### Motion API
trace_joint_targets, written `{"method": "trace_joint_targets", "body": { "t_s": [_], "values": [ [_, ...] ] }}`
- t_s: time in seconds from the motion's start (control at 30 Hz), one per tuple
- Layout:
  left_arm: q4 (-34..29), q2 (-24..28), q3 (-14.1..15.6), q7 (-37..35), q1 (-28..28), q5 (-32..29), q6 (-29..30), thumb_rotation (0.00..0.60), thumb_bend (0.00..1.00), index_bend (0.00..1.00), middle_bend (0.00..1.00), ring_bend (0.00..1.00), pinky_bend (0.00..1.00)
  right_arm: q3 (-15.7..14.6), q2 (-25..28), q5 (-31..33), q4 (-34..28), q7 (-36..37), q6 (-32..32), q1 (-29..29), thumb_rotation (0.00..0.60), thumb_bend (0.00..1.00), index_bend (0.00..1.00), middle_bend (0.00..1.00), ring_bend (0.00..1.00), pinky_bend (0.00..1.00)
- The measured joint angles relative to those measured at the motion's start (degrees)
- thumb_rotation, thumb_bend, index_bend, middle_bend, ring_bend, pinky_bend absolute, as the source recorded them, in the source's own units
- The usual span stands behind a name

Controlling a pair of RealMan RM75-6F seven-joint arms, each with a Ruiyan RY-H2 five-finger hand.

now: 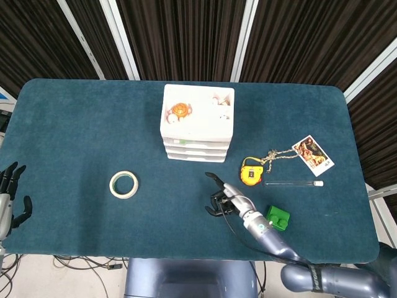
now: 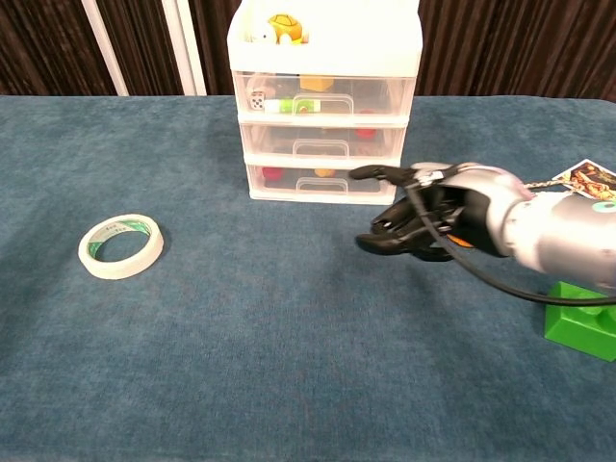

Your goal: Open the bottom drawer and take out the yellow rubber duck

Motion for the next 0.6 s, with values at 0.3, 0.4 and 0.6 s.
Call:
{"method": "trace_joint_targets", "body": {
  "t_s": [0.3, 0.4, 0.6],
  "values": [
    [-0.5, 0.19, 0.11, -0.09, 0.09, -0.5, -0.3, 0.6, 0.61, 0.05, 0.0, 0.0, 0.0, 2.66, -6.95, 7.92, 7.21, -0.99, -2.91, 4.05, 0.6, 0.47, 0.0, 0.85, 0.94, 0.97],
    [-0.55, 0.26, 0.1, -0.09, 0.14, -0.71, -0.32, 0.6, 0.61, 0.05, 0.0, 0.0, 0.0, 3.49, -8.85, 9.85, 9.62, -1.04, -3.25, 4.96, 0.6, 0.48, 0.0, 0.86, 0.95, 0.98],
    [-0.93, 0.57, 0.0, -0.34, 0.1, -1.56, -0.95, 0.6, 0.61, 0.05, 0.0, 0.0, 0.0, 5.53, -13.09, 13.87, 14.56, -1.91, -2.99, 6.95, 0.6, 0.49, 0.0, 0.87, 0.96, 0.99]
  ]
}}
